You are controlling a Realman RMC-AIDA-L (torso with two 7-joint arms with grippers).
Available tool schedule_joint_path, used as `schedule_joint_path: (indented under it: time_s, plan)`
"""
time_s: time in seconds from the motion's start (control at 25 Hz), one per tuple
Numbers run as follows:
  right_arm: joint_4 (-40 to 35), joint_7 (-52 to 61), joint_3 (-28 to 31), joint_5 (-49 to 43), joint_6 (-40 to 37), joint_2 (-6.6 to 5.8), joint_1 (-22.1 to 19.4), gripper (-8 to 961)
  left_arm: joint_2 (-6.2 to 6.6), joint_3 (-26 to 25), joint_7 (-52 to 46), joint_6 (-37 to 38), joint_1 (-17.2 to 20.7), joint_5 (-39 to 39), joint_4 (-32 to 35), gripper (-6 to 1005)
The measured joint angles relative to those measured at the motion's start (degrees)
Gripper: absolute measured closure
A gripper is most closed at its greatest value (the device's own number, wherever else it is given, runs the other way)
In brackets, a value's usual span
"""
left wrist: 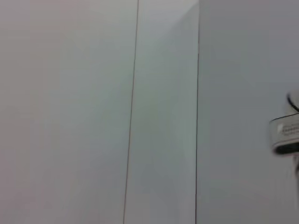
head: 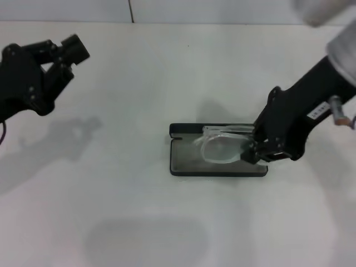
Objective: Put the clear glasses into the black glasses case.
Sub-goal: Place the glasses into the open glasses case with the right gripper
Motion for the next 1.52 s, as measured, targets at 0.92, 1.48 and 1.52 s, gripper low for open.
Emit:
schedule_joint_path:
  time_s: [0.92, 1.48, 1.52]
  plan:
    - [29.9, 2.5, -21.8, -8.1, 21.3, 0.48, 15.0, 815, -0.02, -0.1, 4.6, 0.0, -1.1, 0.0, -6.6, 906]
    - [35.2, 5.1, -22.2, -6.6, 24.5, 0.48, 17.2, 807, 0.2, -0.1, 5.8, 0.0, -2.4, 0.1, -8.4, 905]
    - [36.2, 5.1, -22.3, -6.1, 24.9, 0.48, 17.6, 807, 0.2, -0.1, 6.1, 0.0, -2.4, 0.1, -8.8, 905]
